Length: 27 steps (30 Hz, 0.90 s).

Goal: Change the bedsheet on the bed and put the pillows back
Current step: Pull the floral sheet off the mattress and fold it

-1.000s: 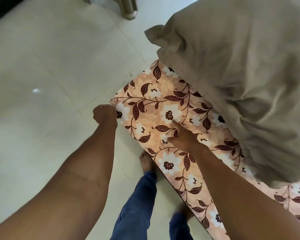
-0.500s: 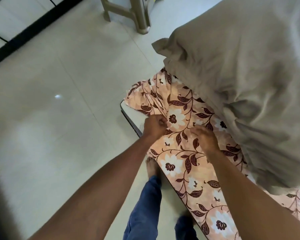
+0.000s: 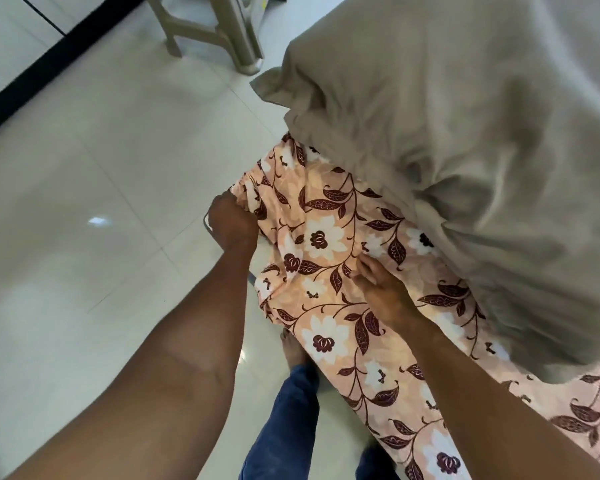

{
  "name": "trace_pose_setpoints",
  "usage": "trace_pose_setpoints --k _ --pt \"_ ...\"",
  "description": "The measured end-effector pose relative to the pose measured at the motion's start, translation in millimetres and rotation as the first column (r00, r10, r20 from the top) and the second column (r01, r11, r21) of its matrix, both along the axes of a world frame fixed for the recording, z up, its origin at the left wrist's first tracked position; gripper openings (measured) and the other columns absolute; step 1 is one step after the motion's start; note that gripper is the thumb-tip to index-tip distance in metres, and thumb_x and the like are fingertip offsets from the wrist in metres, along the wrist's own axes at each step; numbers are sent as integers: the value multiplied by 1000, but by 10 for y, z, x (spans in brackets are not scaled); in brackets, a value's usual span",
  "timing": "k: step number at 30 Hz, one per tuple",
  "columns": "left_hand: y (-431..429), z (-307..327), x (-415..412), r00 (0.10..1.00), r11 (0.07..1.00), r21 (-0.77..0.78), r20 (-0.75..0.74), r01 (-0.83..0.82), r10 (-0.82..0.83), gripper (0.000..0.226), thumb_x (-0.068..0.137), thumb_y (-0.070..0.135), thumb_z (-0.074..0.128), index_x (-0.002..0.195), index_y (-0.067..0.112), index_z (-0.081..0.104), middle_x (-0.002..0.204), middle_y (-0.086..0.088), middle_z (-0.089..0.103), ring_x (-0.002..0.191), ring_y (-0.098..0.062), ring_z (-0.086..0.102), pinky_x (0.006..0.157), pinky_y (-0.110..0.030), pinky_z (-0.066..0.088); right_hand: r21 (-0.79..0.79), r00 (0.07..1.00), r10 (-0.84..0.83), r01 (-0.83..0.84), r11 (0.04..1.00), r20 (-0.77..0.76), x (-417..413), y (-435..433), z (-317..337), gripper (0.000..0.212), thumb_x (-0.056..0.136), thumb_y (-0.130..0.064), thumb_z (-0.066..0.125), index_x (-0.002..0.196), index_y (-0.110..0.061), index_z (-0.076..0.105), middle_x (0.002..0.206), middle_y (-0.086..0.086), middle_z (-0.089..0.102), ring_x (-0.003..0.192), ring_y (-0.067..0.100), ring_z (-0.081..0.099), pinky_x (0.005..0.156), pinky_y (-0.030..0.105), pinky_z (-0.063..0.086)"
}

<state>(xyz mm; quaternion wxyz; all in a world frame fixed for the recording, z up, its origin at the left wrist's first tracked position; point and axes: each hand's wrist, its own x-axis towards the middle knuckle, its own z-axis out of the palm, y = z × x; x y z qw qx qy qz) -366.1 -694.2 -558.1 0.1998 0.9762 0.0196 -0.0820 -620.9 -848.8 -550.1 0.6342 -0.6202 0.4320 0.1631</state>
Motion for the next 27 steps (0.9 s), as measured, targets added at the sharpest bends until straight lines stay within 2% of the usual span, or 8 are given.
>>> trace_pose_setpoints --k 5,8,11,14,16,19,23,27 --pt "-93 182 -597 975 978 -89 -107 188 -197 17 82 -1 55 69 8 62 70 -6 60 66 -26 60 62 -31 45 17 996 -93 93 996 0 -24 -177 174 33 98 -51 56 127 -39 65 139 -14 61 131 9 54 117 36 37" --pt "-278 289 -1278 840 871 -216 -240 442 -486 18 91 2 61 79 3 74 72 -3 66 60 -9 54 64 -23 53 -69 975 -221 220 973 -8 -206 -245 208 49 90 -69 52 124 -38 69 133 -12 66 125 13 60 113 45 43" --pt "-541 322 -2016 646 729 -291 -337 620 -685 14 83 -2 67 85 6 78 92 -12 75 77 -17 63 79 -33 56 -208 915 -403 389 898 -29 -474 -309 341 43 101 -59 46 116 -26 71 128 -1 67 117 22 60 105 45 46" --pt "-881 287 -2418 565 684 -335 -391 648 -726 19 72 -4 69 86 5 79 92 -14 75 86 -30 69 80 -28 51 -279 853 -522 495 823 -25 -841 -383 342 45 105 -53 41 116 -20 70 126 4 66 106 26 62 84 33 51" --pt "-1019 249 -2404 548 677 -277 -420 682 -724 22 73 10 72 93 7 79 98 -14 75 93 -34 69 82 -34 54 -277 861 -501 461 843 -92 -1083 -434 354 54 105 -56 39 125 -15 67 124 4 66 105 27 64 77 28 52" --pt "-1024 231 -2201 486 609 -126 -487 783 -726 35 80 27 69 106 4 74 110 -19 70 105 -37 66 87 -38 51 -239 920 -342 294 926 -192 -1328 -510 480 48 105 -44 43 131 -9 64 124 9 67 120 31 62 93 36 49" --pt "-985 559 -2163 483 570 -51 -471 820 -738 42 90 24 66 129 6 66 129 -21 65 120 -37 60 99 -37 49 -276 942 -124 35 960 -313 -1502 -558 816 64 105 -48 22 148 -9 49 153 17 48 143 35 43 115 38 38" --pt "-914 1104 -2297 502 551 42 -473 833 -724 43 96 24 60 136 8 61 129 -21 63 122 -38 59 99 -43 51 -307 945 -2 -105 946 -328 -1572 -527 1428 53 102 -34 57 148 -8 49 148 18 53 134 36 52 109 35 42"
